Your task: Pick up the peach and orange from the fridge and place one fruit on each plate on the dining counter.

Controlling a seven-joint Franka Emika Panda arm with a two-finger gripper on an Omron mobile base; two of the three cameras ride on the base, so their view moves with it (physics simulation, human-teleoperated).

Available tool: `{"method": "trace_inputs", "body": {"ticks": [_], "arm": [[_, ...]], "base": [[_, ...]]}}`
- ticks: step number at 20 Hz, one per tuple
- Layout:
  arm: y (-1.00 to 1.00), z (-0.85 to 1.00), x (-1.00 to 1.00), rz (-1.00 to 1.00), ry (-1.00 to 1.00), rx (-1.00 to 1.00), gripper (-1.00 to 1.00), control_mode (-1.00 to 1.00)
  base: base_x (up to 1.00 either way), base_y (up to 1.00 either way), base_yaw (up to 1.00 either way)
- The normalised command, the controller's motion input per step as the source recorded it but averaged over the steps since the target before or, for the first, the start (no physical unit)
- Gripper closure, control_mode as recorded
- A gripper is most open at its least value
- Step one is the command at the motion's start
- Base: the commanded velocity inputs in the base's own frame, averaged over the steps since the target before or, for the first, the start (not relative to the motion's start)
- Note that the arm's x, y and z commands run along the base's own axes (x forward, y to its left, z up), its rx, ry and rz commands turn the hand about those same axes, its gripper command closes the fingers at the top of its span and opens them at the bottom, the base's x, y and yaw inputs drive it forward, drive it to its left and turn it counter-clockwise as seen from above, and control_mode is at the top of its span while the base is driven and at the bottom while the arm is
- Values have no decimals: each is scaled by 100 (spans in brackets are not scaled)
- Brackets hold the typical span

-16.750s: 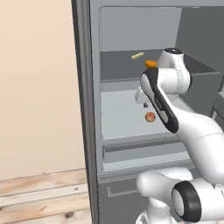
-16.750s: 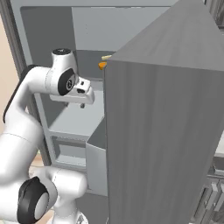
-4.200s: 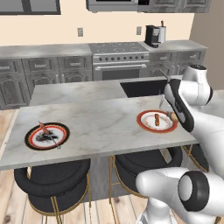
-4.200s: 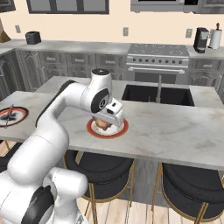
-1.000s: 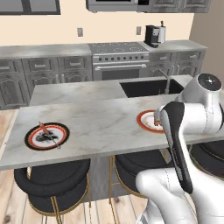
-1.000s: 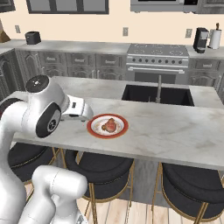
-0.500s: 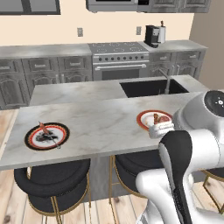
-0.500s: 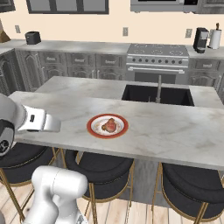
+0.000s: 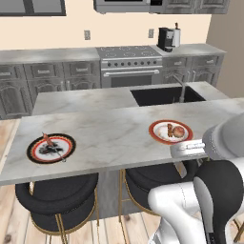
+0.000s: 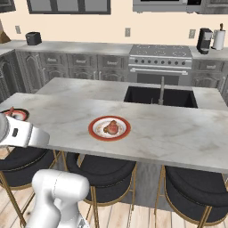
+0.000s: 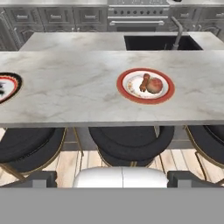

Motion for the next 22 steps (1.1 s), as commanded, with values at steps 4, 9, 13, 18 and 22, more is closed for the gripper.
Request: {"method": "trace_inputs", "body": {"ticks": [4, 9, 13, 18, 22], "arm": [[0, -2, 0, 0, 0, 0, -100, -100], [0, -5, 0, 0, 0, 0, -100, 100], [0, 0, 0, 0, 0, 0, -100, 100], [0, 0, 0, 0, 0, 0, -100, 100], [0, 0, 0, 0, 0, 0, -100, 100]], "base": [[0, 0, 0], [-8, 9, 2], [-53, 64, 27], [-43, 84, 49], [-28, 86, 62]]}}
